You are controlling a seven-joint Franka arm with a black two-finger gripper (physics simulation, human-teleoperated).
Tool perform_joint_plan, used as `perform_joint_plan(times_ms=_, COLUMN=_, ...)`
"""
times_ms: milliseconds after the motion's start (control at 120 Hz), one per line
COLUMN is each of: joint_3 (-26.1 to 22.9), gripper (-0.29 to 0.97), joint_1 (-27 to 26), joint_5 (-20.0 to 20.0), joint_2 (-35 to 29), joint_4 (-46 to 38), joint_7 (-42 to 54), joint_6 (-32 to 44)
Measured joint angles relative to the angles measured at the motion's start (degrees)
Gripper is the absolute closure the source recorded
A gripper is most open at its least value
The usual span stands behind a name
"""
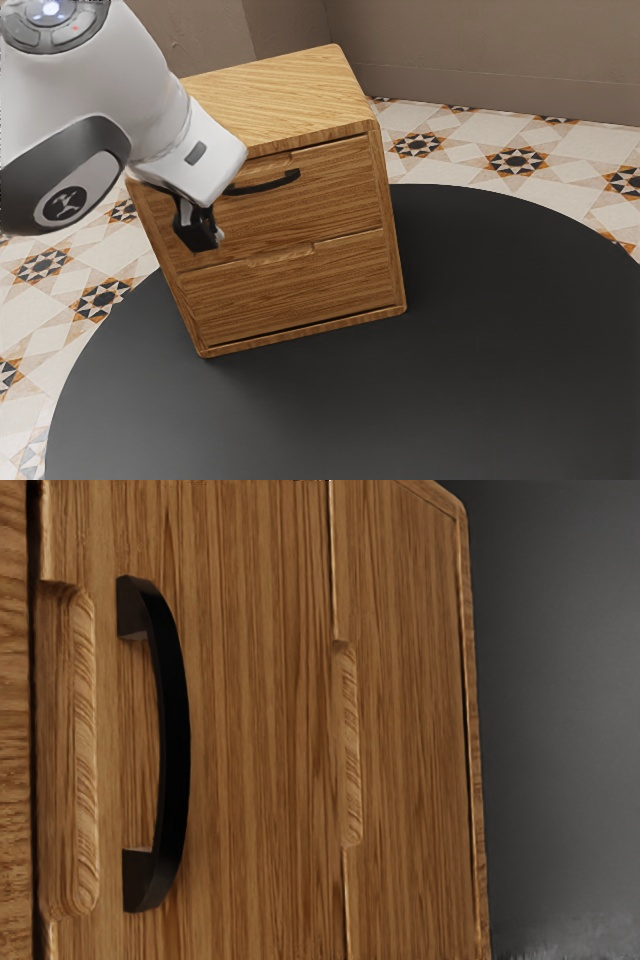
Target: Pull the drawer handle with one arm to open the drawer
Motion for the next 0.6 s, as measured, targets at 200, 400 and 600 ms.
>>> perform_joint_plan(times_ms=200, joint_3=0.0, gripper=0.0, joint_1=-0.6, joint_5=2.4, joint_2=1.4, joint_4=-0.1, joint_7=3.0, joint_6=1.9)
perform_joint_plan(times_ms=400, joint_3=0.0, gripper=0.0, joint_1=-0.8, joint_5=-0.3, joint_2=5.5, joint_4=2.5, joint_7=3.6, joint_6=2.9)
perform_joint_plan(times_ms=600, joint_3=0.2, gripper=0.0, joint_1=-0.6, joint_5=-0.5, joint_2=5.9, joint_4=2.7, joint_7=1.9, joint_6=3.2)
